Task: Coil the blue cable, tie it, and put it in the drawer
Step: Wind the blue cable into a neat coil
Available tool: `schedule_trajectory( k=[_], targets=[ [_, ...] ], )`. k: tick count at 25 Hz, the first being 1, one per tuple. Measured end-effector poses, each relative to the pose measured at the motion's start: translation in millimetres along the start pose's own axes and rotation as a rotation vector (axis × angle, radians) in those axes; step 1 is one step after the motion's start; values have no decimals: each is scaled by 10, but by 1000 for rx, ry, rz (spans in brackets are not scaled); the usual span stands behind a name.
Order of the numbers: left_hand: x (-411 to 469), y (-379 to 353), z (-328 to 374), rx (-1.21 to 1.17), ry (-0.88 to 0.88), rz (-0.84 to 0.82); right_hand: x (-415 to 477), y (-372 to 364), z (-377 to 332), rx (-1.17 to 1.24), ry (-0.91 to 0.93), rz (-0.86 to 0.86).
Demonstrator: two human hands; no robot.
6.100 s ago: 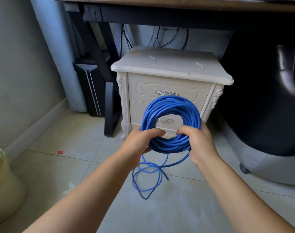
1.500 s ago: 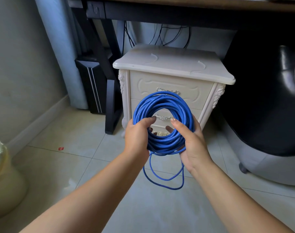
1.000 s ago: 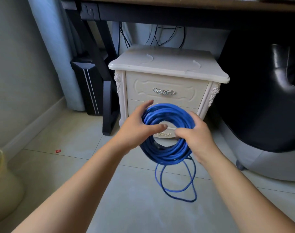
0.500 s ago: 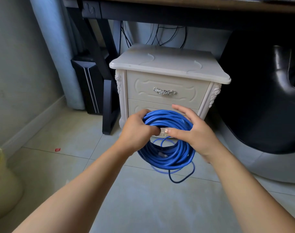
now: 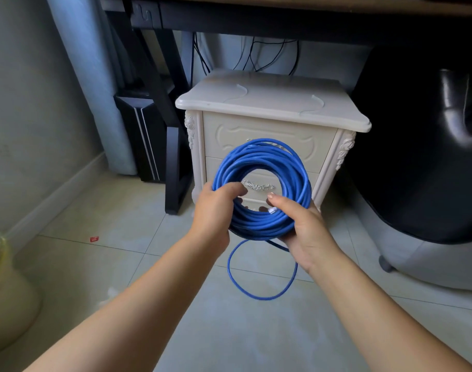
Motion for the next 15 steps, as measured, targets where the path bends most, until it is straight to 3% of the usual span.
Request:
schedule_trajectory(
  k=[3, 6, 8, 10, 12, 15],
  targets=[
    [-101, -66, -76, 70, 68, -181, 71, 138, -36, -6, -22, 179],
    [-104, -87, -135, 134, 139, -430, 97, 200, -79, 124, -79, 249],
    [-56, -80, -228, 74, 215, -433, 91, 212, -116, 230, -116, 243],
    [-35, -83, -346, 58, 308, -335, 79, 218, -166, 292, -132, 226],
    [-23, -110, -426, 264, 266, -317, 53, 204, -188, 327, -137, 202],
    [-106, -281, -467, 334, 209, -510, 35, 192, -177, 357, -141, 196]
  ],
)
Point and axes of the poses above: each hand's wrist, its own x-axis towards the middle knuckle, its own y-axis out of the back of the hand, z = x × y, the point moved 5 cm from there along x, towards the middle knuckle, and after that the axes turned 8 degrees about x, right-handed, at the moved point
